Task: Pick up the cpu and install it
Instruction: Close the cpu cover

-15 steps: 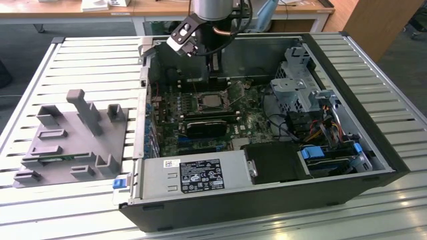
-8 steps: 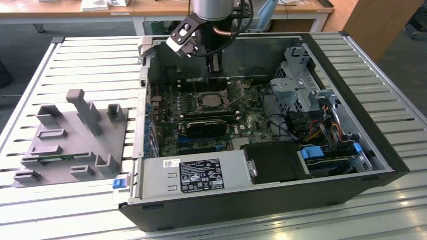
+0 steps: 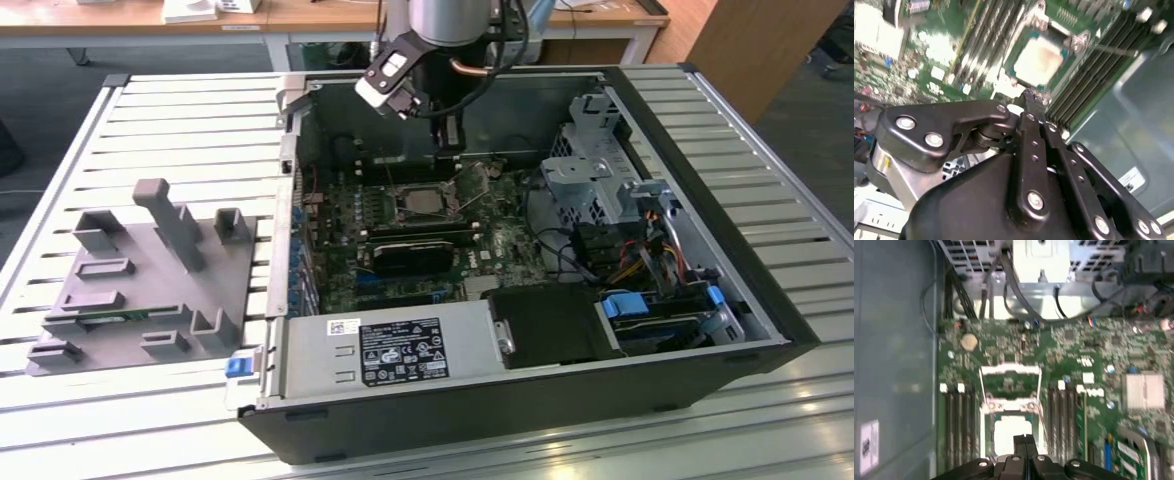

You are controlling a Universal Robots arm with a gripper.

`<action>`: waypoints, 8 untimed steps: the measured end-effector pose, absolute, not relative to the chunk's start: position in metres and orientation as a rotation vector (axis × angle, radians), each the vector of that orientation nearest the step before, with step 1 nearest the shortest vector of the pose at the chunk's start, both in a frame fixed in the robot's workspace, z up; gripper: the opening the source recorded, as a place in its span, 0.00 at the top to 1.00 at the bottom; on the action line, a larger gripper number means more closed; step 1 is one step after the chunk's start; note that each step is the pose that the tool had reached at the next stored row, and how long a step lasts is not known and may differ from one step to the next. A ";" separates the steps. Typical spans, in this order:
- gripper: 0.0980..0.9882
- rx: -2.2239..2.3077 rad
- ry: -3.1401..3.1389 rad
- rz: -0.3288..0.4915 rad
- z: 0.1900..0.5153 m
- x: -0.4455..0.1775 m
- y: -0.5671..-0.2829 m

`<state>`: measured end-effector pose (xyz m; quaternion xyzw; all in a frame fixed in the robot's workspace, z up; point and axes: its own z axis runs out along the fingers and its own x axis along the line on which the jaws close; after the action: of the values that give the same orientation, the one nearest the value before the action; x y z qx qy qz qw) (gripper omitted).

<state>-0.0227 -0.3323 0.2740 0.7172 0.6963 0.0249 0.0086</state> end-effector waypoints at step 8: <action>0.99 2.237 2.194 0.091 0.269 -0.012 -0.331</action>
<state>-0.0117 -0.3310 0.2688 0.7136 0.6999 0.0290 0.0038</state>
